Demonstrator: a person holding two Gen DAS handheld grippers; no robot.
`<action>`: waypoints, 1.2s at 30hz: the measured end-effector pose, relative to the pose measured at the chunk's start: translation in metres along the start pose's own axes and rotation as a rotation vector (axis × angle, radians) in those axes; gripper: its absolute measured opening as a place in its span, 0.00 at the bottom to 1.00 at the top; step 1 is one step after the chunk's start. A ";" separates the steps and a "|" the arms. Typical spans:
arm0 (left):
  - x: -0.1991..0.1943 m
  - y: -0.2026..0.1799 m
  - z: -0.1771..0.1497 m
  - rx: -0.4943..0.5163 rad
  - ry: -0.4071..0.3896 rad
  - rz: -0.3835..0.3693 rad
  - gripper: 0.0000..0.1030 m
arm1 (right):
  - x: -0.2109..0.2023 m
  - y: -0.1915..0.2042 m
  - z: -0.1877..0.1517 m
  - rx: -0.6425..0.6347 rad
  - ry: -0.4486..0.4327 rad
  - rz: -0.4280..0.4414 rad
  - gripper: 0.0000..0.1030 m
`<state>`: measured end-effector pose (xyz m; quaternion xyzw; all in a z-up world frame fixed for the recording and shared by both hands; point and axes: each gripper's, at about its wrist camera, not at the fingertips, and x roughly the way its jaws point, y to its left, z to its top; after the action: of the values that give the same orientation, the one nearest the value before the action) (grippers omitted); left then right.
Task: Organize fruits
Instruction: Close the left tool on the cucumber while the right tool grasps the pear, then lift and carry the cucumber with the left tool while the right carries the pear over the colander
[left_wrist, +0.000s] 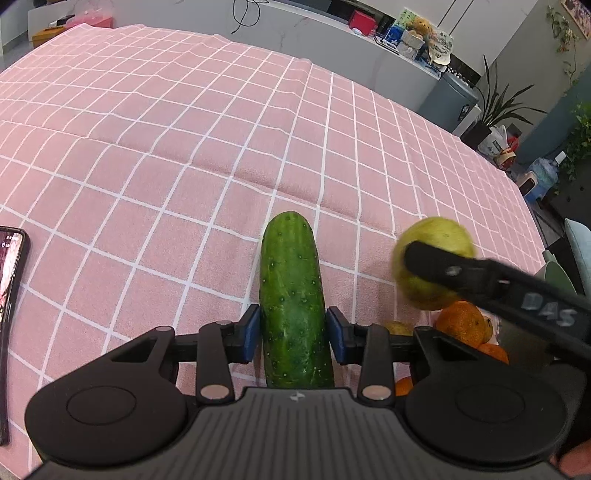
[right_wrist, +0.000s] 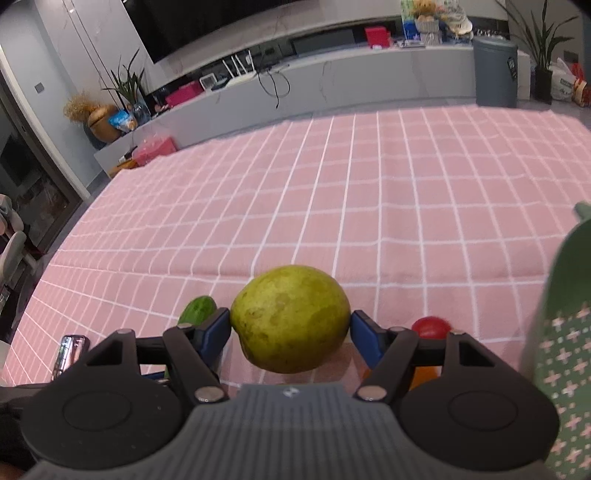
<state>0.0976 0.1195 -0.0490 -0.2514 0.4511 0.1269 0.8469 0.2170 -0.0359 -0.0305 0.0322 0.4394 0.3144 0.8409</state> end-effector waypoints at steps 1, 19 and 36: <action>-0.001 -0.001 0.000 0.004 -0.006 -0.003 0.41 | -0.006 0.000 0.001 -0.001 -0.008 0.000 0.65; -0.071 -0.068 0.004 0.179 -0.155 -0.085 0.41 | -0.148 -0.045 -0.014 -0.035 -0.176 -0.085 0.65; -0.042 -0.189 0.007 0.344 -0.006 -0.373 0.41 | -0.197 -0.120 -0.029 -0.120 -0.078 -0.250 0.66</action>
<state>0.1622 -0.0356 0.0480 -0.1821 0.4094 -0.1094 0.8873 0.1726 -0.2479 0.0538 -0.0609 0.3875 0.2314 0.8903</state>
